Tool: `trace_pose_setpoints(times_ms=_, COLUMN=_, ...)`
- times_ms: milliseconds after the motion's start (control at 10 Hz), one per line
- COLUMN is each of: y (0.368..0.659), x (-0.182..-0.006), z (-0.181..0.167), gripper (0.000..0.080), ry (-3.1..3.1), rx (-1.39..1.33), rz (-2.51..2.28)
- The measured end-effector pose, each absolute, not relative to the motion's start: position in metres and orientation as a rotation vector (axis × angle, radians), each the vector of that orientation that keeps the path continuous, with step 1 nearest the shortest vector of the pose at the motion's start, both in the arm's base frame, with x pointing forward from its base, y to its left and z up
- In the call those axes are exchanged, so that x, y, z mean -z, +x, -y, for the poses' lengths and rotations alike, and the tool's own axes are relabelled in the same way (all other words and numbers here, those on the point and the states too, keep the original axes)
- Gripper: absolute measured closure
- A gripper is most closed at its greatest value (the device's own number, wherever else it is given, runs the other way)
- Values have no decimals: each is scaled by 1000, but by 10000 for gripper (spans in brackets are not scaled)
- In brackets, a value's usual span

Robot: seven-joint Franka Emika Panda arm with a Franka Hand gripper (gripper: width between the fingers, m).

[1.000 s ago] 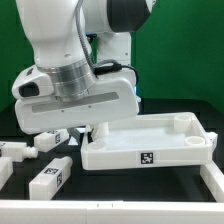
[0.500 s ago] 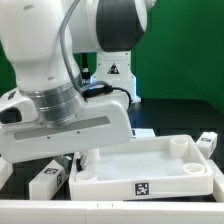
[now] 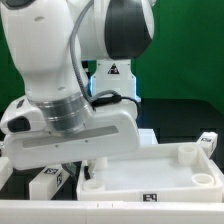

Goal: Assemble desk

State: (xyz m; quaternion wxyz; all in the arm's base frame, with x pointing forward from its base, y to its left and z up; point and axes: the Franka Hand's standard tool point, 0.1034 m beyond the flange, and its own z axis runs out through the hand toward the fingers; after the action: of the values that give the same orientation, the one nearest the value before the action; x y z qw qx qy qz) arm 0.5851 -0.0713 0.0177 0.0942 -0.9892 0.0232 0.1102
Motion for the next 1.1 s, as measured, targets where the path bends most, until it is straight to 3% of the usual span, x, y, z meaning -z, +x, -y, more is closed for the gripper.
trace_pose_setpoints(times_ms=600, y=586, x=-10, z=70, gripper=747, ry=-2996, rx=-348, rz=-63)
trace_pose_setpoints(times_ms=700, y=586, x=-9, z=69, gripper=654, ry=-2995, rx=-349, rz=-62)
trace_pose_setpoints(times_ms=800, y=586, x=-9, z=69, gripper=654, ry=-2995, rx=-350, rz=-60)
trace_pose_setpoints(times_ms=1000, y=586, x=-10, z=68, gripper=304, ry=-2994, rx=-349, rz=-59)
trace_pose_setpoints(times_ms=1100, y=583, x=-21, z=64, gripper=304, ry=-2976, rx=-404, rz=-125)
